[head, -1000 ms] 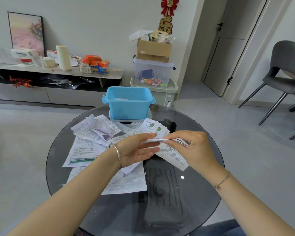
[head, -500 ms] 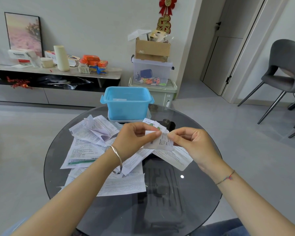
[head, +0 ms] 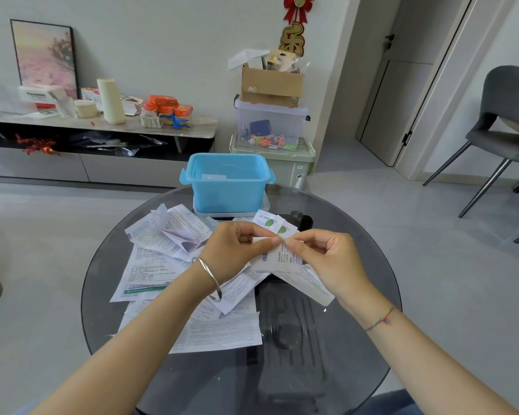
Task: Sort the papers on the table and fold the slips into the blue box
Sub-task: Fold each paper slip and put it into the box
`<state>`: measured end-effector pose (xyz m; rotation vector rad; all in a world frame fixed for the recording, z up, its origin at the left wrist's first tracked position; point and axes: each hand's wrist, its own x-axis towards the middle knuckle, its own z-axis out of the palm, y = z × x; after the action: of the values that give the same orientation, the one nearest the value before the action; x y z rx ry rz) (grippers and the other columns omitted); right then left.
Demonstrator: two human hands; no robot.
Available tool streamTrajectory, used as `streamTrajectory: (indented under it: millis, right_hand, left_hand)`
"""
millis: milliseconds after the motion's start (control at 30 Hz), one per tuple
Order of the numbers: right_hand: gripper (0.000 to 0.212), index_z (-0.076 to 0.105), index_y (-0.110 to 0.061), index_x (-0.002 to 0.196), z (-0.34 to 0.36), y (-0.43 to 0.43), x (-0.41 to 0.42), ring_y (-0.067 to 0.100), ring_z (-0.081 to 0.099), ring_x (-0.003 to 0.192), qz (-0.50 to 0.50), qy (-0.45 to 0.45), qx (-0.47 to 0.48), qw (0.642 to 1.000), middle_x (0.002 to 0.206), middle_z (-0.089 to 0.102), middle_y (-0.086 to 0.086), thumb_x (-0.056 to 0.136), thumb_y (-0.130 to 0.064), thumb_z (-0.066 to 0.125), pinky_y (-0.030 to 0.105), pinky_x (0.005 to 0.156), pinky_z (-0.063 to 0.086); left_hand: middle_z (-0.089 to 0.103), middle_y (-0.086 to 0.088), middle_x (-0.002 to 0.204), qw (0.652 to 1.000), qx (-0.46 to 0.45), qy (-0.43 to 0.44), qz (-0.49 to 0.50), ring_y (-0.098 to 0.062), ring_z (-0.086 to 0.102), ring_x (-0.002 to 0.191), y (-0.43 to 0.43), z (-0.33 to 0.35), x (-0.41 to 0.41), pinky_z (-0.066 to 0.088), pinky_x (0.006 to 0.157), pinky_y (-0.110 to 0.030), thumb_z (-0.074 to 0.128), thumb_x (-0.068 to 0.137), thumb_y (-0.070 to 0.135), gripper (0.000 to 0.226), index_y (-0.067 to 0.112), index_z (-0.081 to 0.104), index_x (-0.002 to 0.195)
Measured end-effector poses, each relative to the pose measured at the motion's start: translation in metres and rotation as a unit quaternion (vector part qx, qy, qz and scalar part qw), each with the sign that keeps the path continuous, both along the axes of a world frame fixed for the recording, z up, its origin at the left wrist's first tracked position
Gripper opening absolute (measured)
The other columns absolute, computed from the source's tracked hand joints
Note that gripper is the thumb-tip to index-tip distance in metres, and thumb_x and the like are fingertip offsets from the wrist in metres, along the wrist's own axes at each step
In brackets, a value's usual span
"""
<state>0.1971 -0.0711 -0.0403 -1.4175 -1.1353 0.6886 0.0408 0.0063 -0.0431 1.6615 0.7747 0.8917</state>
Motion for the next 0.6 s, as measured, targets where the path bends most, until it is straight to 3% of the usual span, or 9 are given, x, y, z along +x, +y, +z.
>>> streamTrajectory:
  millis: [100, 233, 400, 600]
  right_hand:
    - [0.001, 0.074, -0.008, 0.078, 0.001, 0.007, -0.004, 0.01, 0.067, 0.065, -0.011, 0.022, 0.002, 1.0, 0.077, 0.073, 0.011, 0.078, -0.009, 0.075, 0.017, 0.06, 0.052]
    - [0.001, 0.074, -0.011, 0.078, 0.003, 0.014, -0.01, 0.013, 0.069, 0.07, 0.003, 0.066, -0.016, 0.998, 0.077, 0.074, 0.008, 0.079, -0.01, 0.074, 0.02, 0.062, 0.053]
    - [0.002, 0.074, -0.009, 0.081, 0.01, 0.031, -0.01, 0.009, 0.068, 0.068, 0.001, 0.077, -0.03, 0.997, 0.077, 0.074, 0.005, 0.079, -0.01, 0.074, 0.016, 0.058, 0.051]
    - [0.015, 0.071, -0.011, 0.097, 0.024, 0.062, -0.003, 0.019, 0.072, 0.082, 0.11, 0.078, -0.13, 0.982, 0.088, 0.075, 0.007, 0.082, -0.005, 0.07, 0.019, 0.067, 0.055]
  left_hand:
    - [0.075, 0.001, 0.077, 1.0, 0.002, 0.015, 0.01, -0.009, 0.07, 0.071, 0.009, 0.004, -0.005, 0.055, 0.065, -0.016, 0.072, 0.081, 0.021, 0.005, 0.017, 0.075, 0.083]
    - [0.072, 0.006, 0.066, 1.0, -0.027, 0.0, 0.009, -0.004, 0.067, 0.061, 0.015, 0.01, -0.01, 0.049, 0.055, -0.012, 0.07, 0.082, 0.017, 0.01, 0.014, 0.071, 0.073]
    - [0.075, -0.004, 0.085, 0.991, -0.13, -0.022, -0.023, -0.015, 0.072, 0.08, 0.034, 0.013, -0.018, 0.057, 0.068, -0.02, 0.066, 0.085, 0.015, 0.008, 0.012, 0.073, 0.087]
    - [0.074, -0.006, 0.072, 0.988, -0.13, -0.065, 0.055, -0.016, 0.07, 0.065, 0.064, 0.011, -0.022, 0.056, 0.06, -0.021, 0.069, 0.082, 0.004, 0.009, 0.007, 0.07, 0.074]
